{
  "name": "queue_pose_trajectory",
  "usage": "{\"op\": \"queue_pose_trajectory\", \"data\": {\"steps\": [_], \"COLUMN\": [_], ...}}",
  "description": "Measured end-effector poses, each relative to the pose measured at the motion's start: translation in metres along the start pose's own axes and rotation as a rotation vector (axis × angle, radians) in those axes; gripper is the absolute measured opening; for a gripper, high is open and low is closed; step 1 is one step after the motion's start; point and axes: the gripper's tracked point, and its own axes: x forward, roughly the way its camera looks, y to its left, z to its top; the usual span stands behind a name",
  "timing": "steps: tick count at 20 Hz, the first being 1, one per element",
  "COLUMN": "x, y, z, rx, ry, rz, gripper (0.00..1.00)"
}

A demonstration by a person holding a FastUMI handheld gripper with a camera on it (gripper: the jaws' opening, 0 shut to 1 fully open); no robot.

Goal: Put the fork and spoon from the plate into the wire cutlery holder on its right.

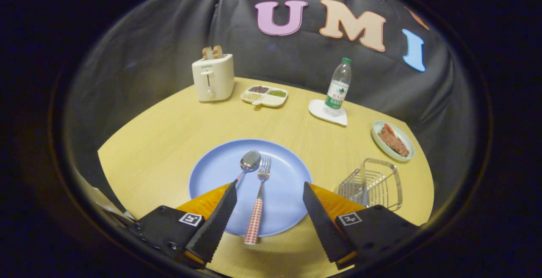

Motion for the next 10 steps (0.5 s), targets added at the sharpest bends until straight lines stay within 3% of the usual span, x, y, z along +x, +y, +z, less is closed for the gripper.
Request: {"op": "queue_pose_trajectory", "data": {"steps": [8, 10], "x": [0.018, 0.02], "y": [0.005, 0.006], "z": [-0.035, -0.041], "rx": [-0.027, -0.03], "ry": [0.116, 0.132], "rz": [0.019, 0.024], "gripper": [0.99, 0.87]}}
